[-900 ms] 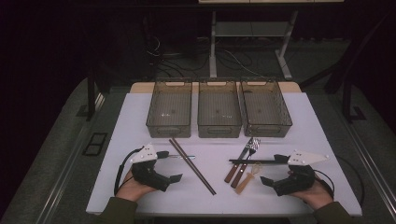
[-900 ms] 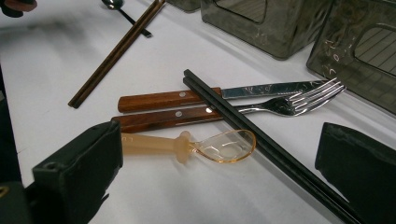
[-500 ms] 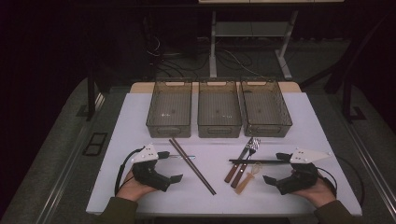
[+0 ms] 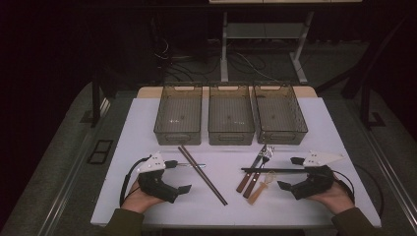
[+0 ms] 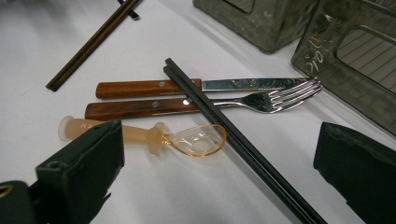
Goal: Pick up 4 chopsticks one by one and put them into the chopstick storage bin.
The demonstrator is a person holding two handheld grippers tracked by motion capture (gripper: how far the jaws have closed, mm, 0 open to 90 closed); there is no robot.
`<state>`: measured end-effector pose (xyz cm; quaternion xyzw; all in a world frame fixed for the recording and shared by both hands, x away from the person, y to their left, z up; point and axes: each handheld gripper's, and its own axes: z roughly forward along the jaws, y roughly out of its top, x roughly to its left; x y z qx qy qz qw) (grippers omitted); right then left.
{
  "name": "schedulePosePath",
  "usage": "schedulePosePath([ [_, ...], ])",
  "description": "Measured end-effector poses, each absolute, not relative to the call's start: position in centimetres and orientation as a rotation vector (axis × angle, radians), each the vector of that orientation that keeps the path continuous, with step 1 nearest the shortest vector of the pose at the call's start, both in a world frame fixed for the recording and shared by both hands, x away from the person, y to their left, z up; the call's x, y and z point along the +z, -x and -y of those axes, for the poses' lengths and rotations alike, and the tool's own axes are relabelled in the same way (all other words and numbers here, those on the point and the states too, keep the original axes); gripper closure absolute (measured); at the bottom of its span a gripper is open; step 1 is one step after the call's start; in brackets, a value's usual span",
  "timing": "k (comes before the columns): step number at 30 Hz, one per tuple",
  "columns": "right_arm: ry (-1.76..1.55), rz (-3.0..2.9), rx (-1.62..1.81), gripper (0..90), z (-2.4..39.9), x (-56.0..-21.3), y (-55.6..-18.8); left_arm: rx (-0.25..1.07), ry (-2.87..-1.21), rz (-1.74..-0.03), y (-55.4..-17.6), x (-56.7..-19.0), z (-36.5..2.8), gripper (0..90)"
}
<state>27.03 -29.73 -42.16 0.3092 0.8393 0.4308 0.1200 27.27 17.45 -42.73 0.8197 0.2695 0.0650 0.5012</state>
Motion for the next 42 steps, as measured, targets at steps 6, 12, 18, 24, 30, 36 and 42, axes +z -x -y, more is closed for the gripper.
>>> schedulePosePath([
  [6,-0.894,-2.473,1.24,1.9,29.6,-42.3,-27.3,0.153,-1.992,-0.646,-27.3,-42.8,-17.3,0.0],
  [12,-0.892,-2.481,1.253,5.3,29.7,-42.3,-27.8,0.15,-1.991,-0.644,-27.4,-42.8,-17.3,0.0],
  [18,-0.903,-2.484,1.259,6.2,29.8,-42.3,-28.4,0.151,-1.991,-0.644,-27.3,-42.8,-17.2,0.0],
  [24,-0.917,-2.474,1.262,6.4,29.8,-42.2,-29.4,0.149,-1.994,-0.648,-27.3,-42.8,-17.2,0.0],
  [30,-0.92,-2.471,1.263,8.9,29.9,-42.1,-30.2,0.148,-1.991,-0.652,-27.3,-42.9,-17.2,0.0],
  [36,-0.92,-2.468,1.26,9.6,30.0,-41.9,-30.9,0.147,-1.991,-0.653,-27.4,-42.9,-17.2,0.0],
  [42,-0.935,-2.449,1.261,9.7,30.2,-41.7,-31.8,0.148,-1.988,-0.656,-27.4,-42.8,-17.3,0.0],
])
